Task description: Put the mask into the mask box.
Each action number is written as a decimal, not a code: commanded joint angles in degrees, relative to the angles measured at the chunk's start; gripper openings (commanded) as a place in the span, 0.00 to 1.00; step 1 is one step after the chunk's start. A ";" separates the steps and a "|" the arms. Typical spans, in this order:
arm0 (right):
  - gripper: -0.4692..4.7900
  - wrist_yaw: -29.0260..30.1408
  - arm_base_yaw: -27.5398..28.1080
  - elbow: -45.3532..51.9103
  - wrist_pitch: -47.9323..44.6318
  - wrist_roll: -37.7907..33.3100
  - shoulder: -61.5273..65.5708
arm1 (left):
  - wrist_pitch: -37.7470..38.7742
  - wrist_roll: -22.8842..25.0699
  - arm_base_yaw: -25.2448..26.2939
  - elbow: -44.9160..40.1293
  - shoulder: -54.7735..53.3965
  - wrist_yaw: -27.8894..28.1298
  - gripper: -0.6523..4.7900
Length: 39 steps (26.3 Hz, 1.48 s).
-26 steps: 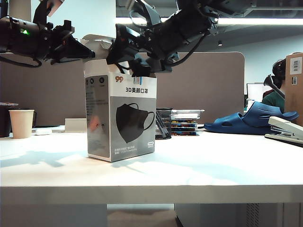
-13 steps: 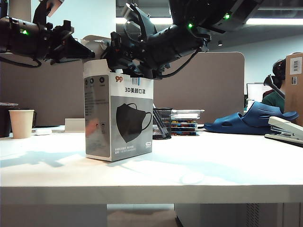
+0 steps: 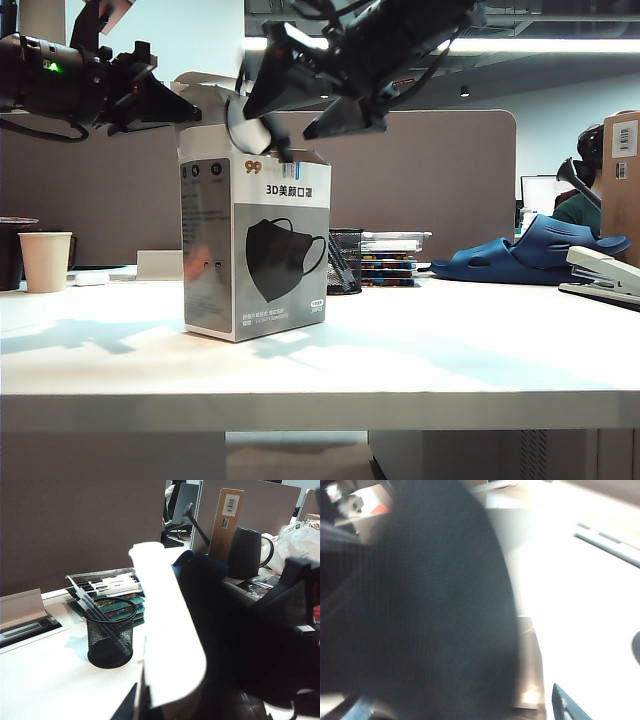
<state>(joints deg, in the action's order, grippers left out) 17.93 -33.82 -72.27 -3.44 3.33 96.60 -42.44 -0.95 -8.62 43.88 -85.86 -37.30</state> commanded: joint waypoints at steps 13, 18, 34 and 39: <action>0.13 -2.12 -0.07 -0.07 4.50 0.11 -2.91 | -0.52 0.04 0.04 0.28 0.13 -0.02 0.11; 0.08 0.44 -0.15 -0.07 3.67 -0.68 -1.44 | -0.52 0.04 0.04 0.28 0.13 -0.02 0.11; 0.08 4.57 -0.15 -0.11 -7.87 -5.25 5.95 | -0.50 0.04 0.04 0.28 0.13 -3.82 0.11; 0.08 1.05 0.09 -1.16 -12.63 -5.25 5.97 | -0.52 0.07 0.04 0.28 0.13 -3.96 0.11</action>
<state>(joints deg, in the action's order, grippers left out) 19.25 -33.71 -72.66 -14.70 -1.85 102.96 -42.41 -0.95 -8.62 43.90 -85.89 -40.97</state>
